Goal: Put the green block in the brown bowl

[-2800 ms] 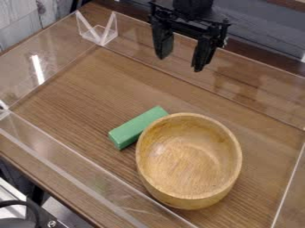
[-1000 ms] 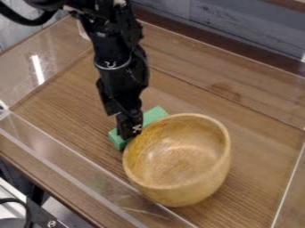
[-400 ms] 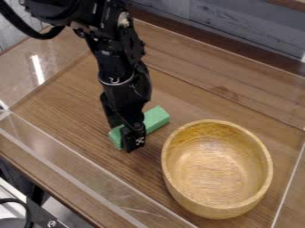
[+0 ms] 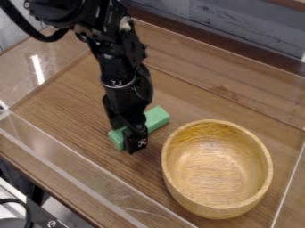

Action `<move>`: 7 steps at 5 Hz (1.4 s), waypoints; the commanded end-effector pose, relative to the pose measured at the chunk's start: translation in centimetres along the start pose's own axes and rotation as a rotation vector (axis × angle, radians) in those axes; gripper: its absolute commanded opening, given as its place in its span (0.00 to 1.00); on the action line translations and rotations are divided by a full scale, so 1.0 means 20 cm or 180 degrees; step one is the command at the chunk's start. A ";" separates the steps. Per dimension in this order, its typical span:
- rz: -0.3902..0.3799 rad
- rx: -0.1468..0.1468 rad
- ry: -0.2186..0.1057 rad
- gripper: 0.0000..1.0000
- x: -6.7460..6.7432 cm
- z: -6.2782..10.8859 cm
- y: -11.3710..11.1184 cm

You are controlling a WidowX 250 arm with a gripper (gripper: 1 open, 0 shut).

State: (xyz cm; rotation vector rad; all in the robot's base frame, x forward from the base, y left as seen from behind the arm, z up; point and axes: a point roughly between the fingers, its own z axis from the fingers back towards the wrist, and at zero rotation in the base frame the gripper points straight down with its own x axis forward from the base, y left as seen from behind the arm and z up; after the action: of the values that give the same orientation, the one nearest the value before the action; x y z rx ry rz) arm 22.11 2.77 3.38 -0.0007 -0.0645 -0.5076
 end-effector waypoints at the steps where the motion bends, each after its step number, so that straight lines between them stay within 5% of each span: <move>1: 0.0002 0.0050 -0.0086 0.00 0.03 0.02 0.02; 7: 0.0385 -0.0161 0.0021 0.00 -0.03 0.11 0.02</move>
State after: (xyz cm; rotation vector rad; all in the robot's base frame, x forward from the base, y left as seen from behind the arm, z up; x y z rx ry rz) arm 20.56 3.06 4.16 -0.0769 0.0180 -0.3957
